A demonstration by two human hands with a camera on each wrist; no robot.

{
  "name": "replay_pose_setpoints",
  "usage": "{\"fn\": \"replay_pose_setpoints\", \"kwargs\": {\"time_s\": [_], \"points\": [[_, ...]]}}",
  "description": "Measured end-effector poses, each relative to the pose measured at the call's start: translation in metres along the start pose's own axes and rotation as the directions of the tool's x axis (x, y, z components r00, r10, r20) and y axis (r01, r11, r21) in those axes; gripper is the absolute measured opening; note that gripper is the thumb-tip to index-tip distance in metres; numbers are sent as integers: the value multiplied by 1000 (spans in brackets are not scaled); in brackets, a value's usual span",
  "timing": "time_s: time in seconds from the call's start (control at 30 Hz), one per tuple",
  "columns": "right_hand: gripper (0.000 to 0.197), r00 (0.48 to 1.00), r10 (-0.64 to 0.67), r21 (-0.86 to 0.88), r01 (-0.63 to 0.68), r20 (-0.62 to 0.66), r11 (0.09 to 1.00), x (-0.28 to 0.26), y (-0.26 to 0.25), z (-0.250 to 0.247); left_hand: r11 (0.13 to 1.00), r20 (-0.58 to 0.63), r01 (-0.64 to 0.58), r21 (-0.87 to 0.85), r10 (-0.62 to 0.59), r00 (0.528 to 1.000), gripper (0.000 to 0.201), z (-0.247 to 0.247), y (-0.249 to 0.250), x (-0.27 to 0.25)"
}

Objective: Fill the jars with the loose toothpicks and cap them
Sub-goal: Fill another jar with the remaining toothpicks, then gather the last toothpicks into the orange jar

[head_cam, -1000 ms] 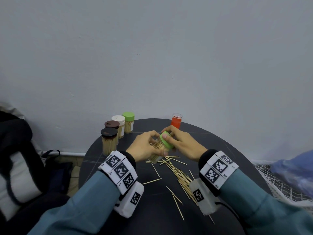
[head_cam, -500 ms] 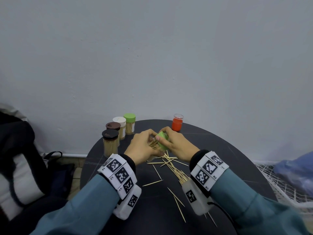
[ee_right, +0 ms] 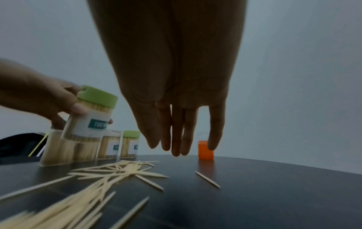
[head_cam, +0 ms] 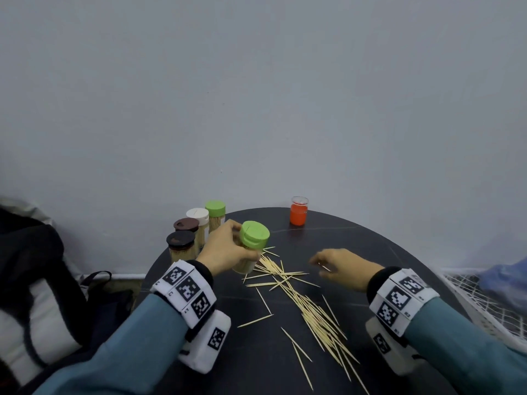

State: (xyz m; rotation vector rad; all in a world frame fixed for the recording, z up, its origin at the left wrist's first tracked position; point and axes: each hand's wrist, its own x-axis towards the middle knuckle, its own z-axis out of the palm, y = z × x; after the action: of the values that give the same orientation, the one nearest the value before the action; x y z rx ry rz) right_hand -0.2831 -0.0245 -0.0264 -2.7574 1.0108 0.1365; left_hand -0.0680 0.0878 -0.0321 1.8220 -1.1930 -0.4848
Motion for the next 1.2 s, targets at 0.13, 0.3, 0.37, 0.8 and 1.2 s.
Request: {"fn": "replay_pose_setpoints", "kwargs": {"time_s": [0.13, 0.3, 0.37, 0.8, 1.2], "points": [[48, 996, 32, -40, -28, 85, 999, 9, 9, 9, 989, -67, 56, 136, -47, 997, 73, -4, 0, 24], [47, 991, 14, -37, -9, 134, 999, 21, 6, 10, 953, -158, 162, 254, -124, 980, 65, -10, 1, 55], [45, 990, 1, -38, 4, 143, 999, 24, 4, 11, 943, -184, 197, 268, -150, 971, 67, -10, 0, 65], [42, 990, -4, -13, 6, 142, 1000, 30, 6, 17, 857, -257, 338, 389, -251, 933, 60, 2, -16, 82], [41, 989, 21, 31, -26, 147, 999, 26, 5, 13, 905, -231, 142, 401, -50, 972, 60, 9, 1, 79]]}}
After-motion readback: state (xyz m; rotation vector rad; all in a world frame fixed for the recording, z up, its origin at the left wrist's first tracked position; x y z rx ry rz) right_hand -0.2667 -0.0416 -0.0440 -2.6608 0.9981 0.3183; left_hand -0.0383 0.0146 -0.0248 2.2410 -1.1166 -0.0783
